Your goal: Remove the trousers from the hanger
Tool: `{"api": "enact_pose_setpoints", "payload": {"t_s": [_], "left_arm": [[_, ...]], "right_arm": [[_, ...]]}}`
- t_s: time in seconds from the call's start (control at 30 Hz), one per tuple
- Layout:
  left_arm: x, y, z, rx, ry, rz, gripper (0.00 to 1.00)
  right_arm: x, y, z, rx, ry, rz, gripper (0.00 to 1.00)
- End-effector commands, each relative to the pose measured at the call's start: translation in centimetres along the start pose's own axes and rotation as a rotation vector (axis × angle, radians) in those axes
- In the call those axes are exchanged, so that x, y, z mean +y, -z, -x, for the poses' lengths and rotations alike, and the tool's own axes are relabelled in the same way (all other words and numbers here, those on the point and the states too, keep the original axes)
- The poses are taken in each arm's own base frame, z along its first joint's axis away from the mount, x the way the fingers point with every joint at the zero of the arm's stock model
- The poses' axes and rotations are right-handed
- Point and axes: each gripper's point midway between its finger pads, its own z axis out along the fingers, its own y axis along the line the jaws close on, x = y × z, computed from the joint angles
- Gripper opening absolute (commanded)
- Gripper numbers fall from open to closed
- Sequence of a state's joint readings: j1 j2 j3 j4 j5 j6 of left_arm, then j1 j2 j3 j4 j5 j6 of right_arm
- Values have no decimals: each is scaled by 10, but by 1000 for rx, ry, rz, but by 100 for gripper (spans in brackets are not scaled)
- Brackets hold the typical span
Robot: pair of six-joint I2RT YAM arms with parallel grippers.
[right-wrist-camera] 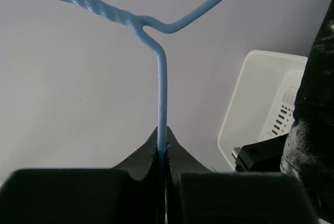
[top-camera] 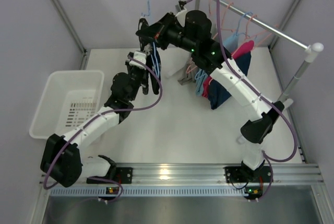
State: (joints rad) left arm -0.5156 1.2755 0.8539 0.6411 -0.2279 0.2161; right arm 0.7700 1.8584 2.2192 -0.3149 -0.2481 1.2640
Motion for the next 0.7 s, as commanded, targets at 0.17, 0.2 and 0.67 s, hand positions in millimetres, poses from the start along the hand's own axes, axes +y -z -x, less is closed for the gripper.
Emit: {"api": "enact_pose_setpoints", "payload": {"t_s": [0.17, 0.2, 0.67], "left_arm": [[21, 14, 80, -119, 26, 11, 0], [22, 18, 88, -133, 32, 6, 0], [50, 35, 172, -209, 98, 64, 0]], "right_arm": [[29, 33, 18, -67, 123, 119, 0], [25, 35, 22, -78, 138, 111, 0], [-67, 32, 16, -57, 154, -62, 0]]}}
